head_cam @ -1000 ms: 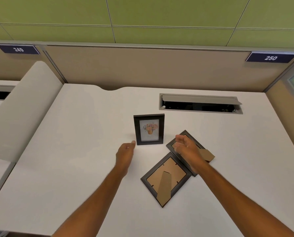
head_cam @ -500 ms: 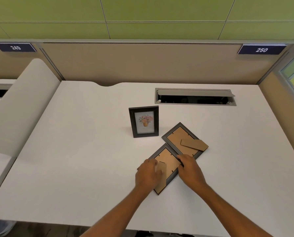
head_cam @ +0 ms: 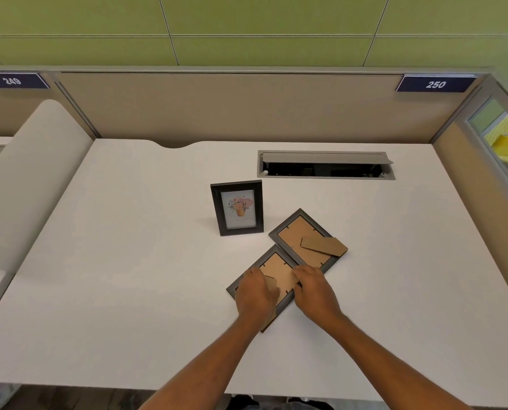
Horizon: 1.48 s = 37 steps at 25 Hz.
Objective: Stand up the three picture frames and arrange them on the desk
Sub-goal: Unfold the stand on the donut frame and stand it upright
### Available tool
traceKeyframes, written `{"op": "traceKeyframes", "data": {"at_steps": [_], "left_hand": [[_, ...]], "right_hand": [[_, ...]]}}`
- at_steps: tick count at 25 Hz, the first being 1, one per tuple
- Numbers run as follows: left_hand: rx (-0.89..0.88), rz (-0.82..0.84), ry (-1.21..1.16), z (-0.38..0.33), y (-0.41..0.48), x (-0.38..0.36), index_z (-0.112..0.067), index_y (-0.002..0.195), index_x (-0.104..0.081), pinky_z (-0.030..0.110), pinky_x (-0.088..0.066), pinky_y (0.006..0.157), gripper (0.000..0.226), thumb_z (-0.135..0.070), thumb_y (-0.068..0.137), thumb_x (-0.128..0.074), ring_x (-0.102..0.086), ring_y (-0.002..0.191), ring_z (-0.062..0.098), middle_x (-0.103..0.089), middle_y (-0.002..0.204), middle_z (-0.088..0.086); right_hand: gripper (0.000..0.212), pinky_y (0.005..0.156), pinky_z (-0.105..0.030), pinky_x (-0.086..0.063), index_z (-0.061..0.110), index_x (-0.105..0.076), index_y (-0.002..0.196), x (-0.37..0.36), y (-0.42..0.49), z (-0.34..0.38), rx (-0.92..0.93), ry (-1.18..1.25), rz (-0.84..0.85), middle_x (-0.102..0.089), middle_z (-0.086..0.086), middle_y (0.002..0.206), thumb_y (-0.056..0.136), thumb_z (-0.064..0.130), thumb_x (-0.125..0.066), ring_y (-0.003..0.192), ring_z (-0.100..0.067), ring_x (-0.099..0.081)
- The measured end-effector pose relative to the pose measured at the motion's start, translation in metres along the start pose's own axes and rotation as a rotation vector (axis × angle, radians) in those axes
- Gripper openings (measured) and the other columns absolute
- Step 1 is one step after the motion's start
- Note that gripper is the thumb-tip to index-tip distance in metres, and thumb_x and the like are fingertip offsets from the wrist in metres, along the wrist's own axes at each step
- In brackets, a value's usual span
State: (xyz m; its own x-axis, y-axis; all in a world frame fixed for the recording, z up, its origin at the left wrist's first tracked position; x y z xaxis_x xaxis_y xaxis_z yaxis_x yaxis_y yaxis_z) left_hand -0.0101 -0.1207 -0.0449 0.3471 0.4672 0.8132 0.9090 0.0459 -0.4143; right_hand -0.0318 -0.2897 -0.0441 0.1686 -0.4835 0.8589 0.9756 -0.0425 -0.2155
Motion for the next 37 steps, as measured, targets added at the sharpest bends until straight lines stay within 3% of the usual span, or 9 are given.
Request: {"op": "traceKeyframes", "data": {"at_steps": [5, 15, 21, 24, 26, 29, 31, 33, 37], "left_hand": [[0.067, 0.007, -0.006, -0.004, -0.001, 0.001, -0.01, 0.143, -0.056, 0.039, -0.061, 0.1, 0.065, -0.034, 0.089, -0.083, -0.067, 0.126, 0.028, -0.066, 0.139, 0.008], [0.052, 0.023, -0.069, 0.006, -0.008, 0.002, -0.013, 0.133, -0.062, 0.041, -0.061, 0.094, 0.061, -0.039, 0.084, -0.086, -0.066, 0.119, 0.028, -0.064, 0.135, 0.006], [0.023, 0.013, -0.087, 0.007, -0.01, 0.0, -0.012, 0.13, -0.062, 0.04, -0.06, 0.092, 0.057, -0.037, 0.085, -0.084, -0.065, 0.117, 0.029, -0.062, 0.133, 0.008], [0.019, -0.022, -0.02, 0.006, -0.012, 0.001, -0.014, 0.133, -0.061, 0.038, -0.06, 0.094, 0.058, -0.041, 0.086, -0.081, -0.065, 0.118, 0.026, -0.064, 0.134, 0.006], [0.007, -0.054, 0.079, 0.004, -0.012, 0.002, -0.015, 0.136, -0.061, 0.035, -0.057, 0.101, 0.06, -0.044, 0.087, -0.079, -0.063, 0.125, 0.024, -0.066, 0.137, 0.004], [-0.001, -0.054, 0.066, 0.004, -0.011, 0.001, -0.016, 0.139, -0.061, 0.034, -0.057, 0.103, 0.059, -0.041, 0.089, -0.078, -0.06, 0.13, 0.022, -0.065, 0.14, 0.003], [0.002, -0.05, 0.025, 0.005, -0.011, 0.0, -0.016, 0.139, -0.06, 0.035, -0.058, 0.102, 0.056, -0.038, 0.091, -0.077, -0.06, 0.129, 0.023, -0.065, 0.139, 0.003], [0.003, -0.046, -0.008, 0.008, -0.011, -0.003, -0.016, 0.135, -0.061, 0.036, -0.059, 0.099, 0.051, -0.037, 0.091, -0.077, -0.06, 0.126, 0.023, -0.065, 0.136, 0.003], [0.023, -0.023, -0.068, 0.014, -0.008, -0.004, -0.018, 0.122, -0.067, 0.036, -0.058, 0.093, 0.042, -0.036, 0.087, -0.08, -0.063, 0.117, 0.022, -0.069, 0.126, 0.001]], "right_hand": [[0.038, 0.111, -0.03, -0.049, 0.012, -0.063, 0.146, 0.004, 0.001, -0.003, -0.013, 0.064, -0.003, -0.063, -0.006, 0.15, 0.108, 0.015, -0.062, 0.141, -0.023, -0.054], [0.044, 0.106, -0.033, -0.053, 0.015, -0.06, 0.149, 0.011, -0.001, -0.01, -0.125, 0.128, -0.015, -0.062, -0.006, 0.148, 0.107, 0.025, -0.066, 0.138, -0.024, -0.056], [0.013, 0.077, -0.027, -0.054, 0.005, -0.073, 0.11, -0.003, -0.008, -0.016, -0.269, 0.202, -0.03, -0.073, -0.01, 0.105, 0.102, 0.014, -0.068, 0.099, -0.028, -0.073], [0.02, 0.085, -0.042, -0.064, -0.008, -0.071, 0.111, -0.007, -0.006, -0.022, -0.427, 0.42, -0.041, -0.073, -0.027, 0.107, 0.098, 0.008, -0.069, 0.101, -0.042, -0.073], [0.023, 0.088, -0.046, -0.064, -0.01, -0.07, 0.114, -0.007, -0.007, -0.023, -0.52, 0.502, -0.052, -0.072, -0.029, 0.111, 0.097, 0.006, -0.067, 0.104, -0.045, -0.071], [0.014, 0.071, -0.047, -0.062, -0.006, -0.068, 0.091, -0.012, -0.01, -0.021, -0.574, 0.508, -0.048, -0.07, -0.027, 0.091, 0.096, 0.008, -0.065, 0.078, -0.035, -0.067], [0.018, 0.061, -0.042, -0.051, 0.006, -0.059, 0.081, -0.016, -0.013, -0.017, -0.628, 0.458, -0.026, -0.062, -0.016, 0.088, 0.095, 0.016, -0.066, 0.084, -0.029, -0.062], [0.015, 0.06, -0.03, -0.044, 0.01, -0.06, 0.092, -0.017, -0.013, -0.015, -0.692, 0.443, 0.022, -0.063, -0.013, 0.104, 0.094, 0.024, -0.066, 0.099, -0.03, -0.064], [0.027, 0.081, -0.037, -0.059, 0.007, -0.067, 0.11, -0.016, -0.004, -0.016, -0.776, 0.428, 0.08, -0.067, -0.012, 0.114, 0.094, 0.029, -0.067, 0.107, -0.03, -0.067]]}}
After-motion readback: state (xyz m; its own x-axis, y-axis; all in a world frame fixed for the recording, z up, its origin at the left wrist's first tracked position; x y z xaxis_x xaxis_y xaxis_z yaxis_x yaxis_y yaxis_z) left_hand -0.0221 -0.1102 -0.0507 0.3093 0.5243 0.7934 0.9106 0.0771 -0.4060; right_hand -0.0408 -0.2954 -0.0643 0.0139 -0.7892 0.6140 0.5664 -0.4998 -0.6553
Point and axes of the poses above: each hand's wrist, its own y-axis towards the middle knuckle, its own x-axis out of the back of the hand, z = x × y, the point moved 6 cm from there along y, towards the middle knuckle
